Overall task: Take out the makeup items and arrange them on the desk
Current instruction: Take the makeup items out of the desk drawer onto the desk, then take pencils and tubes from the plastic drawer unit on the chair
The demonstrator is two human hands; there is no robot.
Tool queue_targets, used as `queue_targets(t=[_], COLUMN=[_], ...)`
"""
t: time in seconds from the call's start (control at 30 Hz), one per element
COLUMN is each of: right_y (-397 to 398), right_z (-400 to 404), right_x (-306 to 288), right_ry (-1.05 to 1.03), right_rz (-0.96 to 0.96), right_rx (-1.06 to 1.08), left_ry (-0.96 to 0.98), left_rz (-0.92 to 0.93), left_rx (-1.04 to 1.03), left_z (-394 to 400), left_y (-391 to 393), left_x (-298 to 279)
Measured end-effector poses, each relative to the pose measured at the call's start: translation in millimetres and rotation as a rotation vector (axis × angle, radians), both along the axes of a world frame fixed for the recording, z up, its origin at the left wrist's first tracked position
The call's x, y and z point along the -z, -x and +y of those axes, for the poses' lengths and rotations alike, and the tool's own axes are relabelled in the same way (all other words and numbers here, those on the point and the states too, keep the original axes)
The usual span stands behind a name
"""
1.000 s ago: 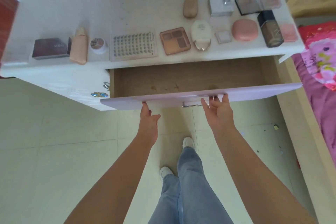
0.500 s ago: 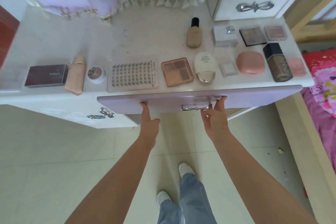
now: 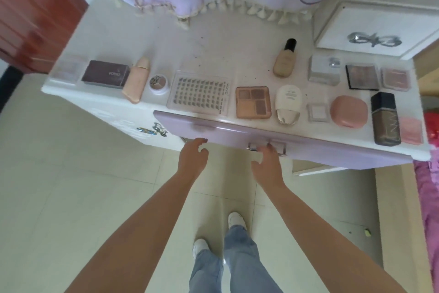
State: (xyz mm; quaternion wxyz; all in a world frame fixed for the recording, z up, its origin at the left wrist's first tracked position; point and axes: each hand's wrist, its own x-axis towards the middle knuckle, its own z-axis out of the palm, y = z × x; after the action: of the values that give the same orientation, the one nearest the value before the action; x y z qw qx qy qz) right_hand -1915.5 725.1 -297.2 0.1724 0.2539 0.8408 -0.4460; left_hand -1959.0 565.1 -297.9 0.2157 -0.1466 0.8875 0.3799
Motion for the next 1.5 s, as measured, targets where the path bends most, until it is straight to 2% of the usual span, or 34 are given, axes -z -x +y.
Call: queue_targets(t=[0.13, 0.23, 0.37, 0.53, 0.63, 0.8, 1.03, 1.23, 1.5], right_y=[18, 21, 9, -57, -144, -342, -613, -815, -1084], right_z=[-36, -82, -166, -300, -373, -456, -509, -552, -651], right_x=[-29, -51, -88, -143, -173, -200, -203, -193, -203], right_ry=[-0.227, -0.438, -0.596, -0.581, -0.472, -0.255, -0.021, 0.097, 0.333], right_rz=[-0.119, -0.050, 0.256, 0.687, 0.887, 1.035, 1.056, 1.051, 1.284], right_rx=[-0.563, -0.941, -1.181, -1.499, -1.729, -2.015, -2.422, -2.698, -2.881], left_ry=[0.324, 0.534, 0.671, 0.756, 0.805, 0.856, 0.803, 0.746, 0.707], left_rz=[0.010, -0.004, -0.033, -0.014, -0.050, -0.183, -0.417, -0.570, -0.807], left_rx=[0.197, 0.185, -0.024, -0.409, -0.603, -0.923, -1.358, -1.659, -1.891], left_z=[-22, -56, -130, -228, -269, -302, -290, -285, -340], left_y=[-10, -32, -89, -217, -328, -538, -802, -991, -1231], left_x=[-23, -54, -106, -166, -184, -204, -210, -204, -220])
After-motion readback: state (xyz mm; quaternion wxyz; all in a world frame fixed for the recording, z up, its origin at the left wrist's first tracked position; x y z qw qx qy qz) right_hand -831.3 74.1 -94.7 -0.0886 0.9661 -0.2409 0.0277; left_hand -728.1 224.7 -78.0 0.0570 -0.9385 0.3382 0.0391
